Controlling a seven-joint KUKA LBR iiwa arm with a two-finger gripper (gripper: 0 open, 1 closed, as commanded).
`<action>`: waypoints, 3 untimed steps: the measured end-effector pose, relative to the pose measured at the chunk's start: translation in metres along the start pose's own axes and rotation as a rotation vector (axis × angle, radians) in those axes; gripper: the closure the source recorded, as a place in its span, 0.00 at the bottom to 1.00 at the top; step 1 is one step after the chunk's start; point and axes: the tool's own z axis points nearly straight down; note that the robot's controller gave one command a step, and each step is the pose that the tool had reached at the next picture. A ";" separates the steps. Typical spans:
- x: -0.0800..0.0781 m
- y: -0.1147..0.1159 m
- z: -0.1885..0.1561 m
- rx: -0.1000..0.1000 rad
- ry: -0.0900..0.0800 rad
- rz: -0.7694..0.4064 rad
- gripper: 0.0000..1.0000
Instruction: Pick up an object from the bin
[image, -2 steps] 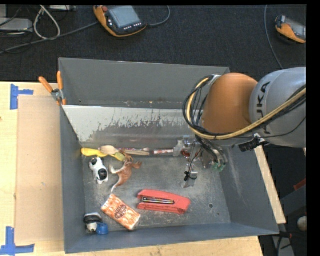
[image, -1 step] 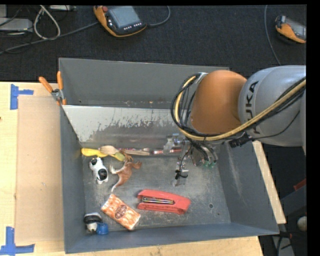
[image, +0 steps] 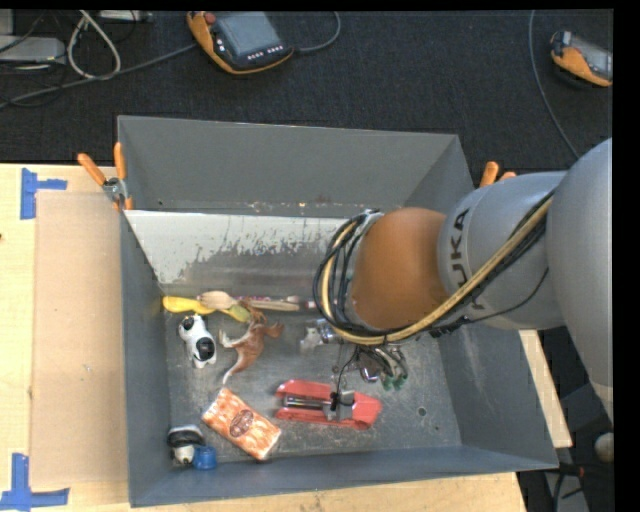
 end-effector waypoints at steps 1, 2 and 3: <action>0.004 0.008 0.019 0.001 -0.006 -0.010 1.00; 0.000 0.008 0.009 0.003 -0.011 -0.006 1.00; -0.006 -0.012 -0.068 0.002 -0.007 0.003 1.00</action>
Offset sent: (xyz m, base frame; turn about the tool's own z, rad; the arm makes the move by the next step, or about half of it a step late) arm 0.0000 0.0000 0.0000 0.0000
